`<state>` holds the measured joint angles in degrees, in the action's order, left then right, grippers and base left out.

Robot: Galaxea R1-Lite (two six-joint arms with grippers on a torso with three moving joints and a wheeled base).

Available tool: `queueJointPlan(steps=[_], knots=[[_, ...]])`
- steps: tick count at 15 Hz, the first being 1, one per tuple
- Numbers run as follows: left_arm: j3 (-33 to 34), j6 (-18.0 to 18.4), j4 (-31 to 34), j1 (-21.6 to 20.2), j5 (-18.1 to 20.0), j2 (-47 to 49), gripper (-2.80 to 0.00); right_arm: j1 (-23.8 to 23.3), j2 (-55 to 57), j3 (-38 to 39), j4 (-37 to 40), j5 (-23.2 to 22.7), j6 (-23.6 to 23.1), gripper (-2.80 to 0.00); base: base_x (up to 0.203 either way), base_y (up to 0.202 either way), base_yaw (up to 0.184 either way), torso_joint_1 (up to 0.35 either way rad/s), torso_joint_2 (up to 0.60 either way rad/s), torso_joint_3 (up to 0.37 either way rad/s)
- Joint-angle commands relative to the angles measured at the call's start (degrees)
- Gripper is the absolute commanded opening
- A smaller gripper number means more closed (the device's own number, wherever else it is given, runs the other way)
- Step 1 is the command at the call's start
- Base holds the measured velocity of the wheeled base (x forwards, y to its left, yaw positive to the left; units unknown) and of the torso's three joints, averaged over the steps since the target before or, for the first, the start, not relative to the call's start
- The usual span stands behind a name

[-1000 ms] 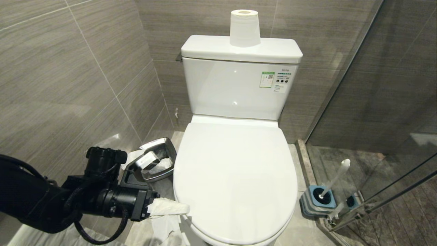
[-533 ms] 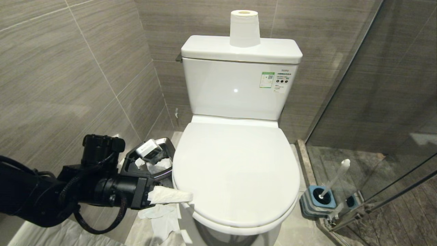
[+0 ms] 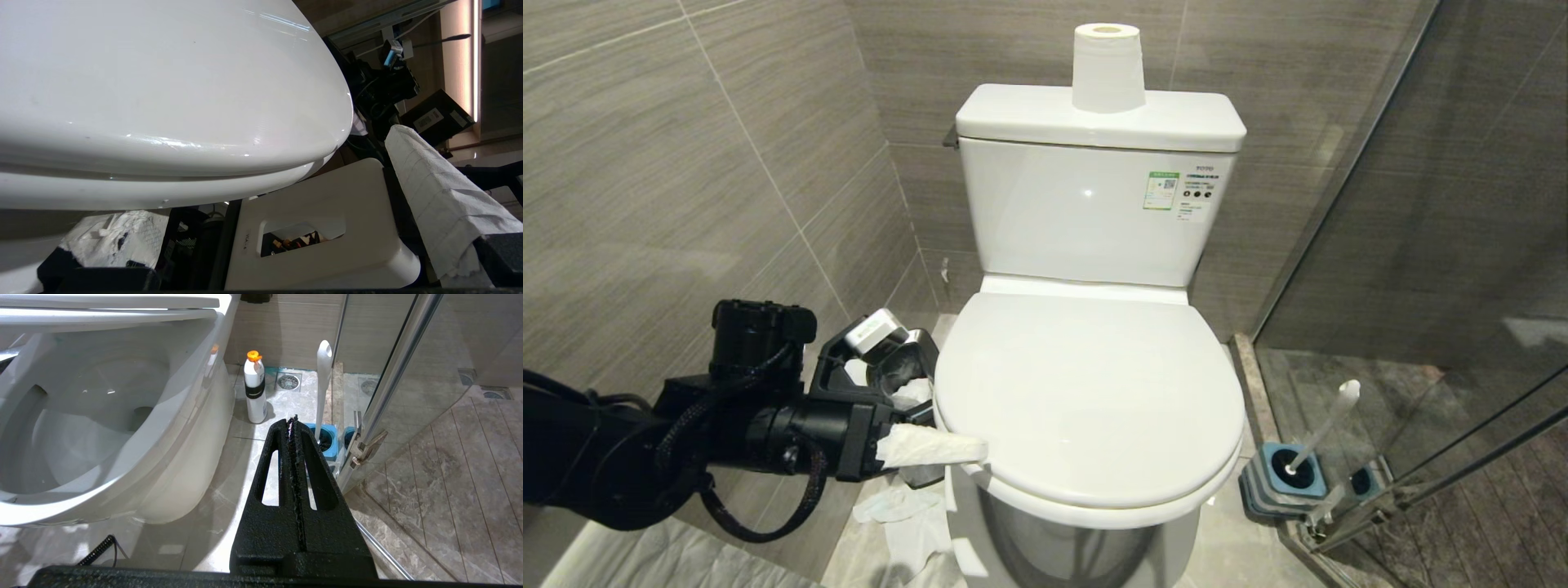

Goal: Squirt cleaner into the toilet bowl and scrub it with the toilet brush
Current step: Use the left hand to lift the toilet lid slightly

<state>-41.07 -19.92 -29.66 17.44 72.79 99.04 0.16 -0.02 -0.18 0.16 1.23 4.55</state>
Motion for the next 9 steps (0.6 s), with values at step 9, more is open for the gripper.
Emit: queueJointPlan(steps=[9], knots=[[-0.4, -0.1, -0.2, 0.7, 0.7, -1.6, 0.0, 0.0, 0.0, 0.0, 0.0, 0.0, 0.0, -2.8, 0.0, 0.0, 0.0, 0.0, 0.0, 0.0]])
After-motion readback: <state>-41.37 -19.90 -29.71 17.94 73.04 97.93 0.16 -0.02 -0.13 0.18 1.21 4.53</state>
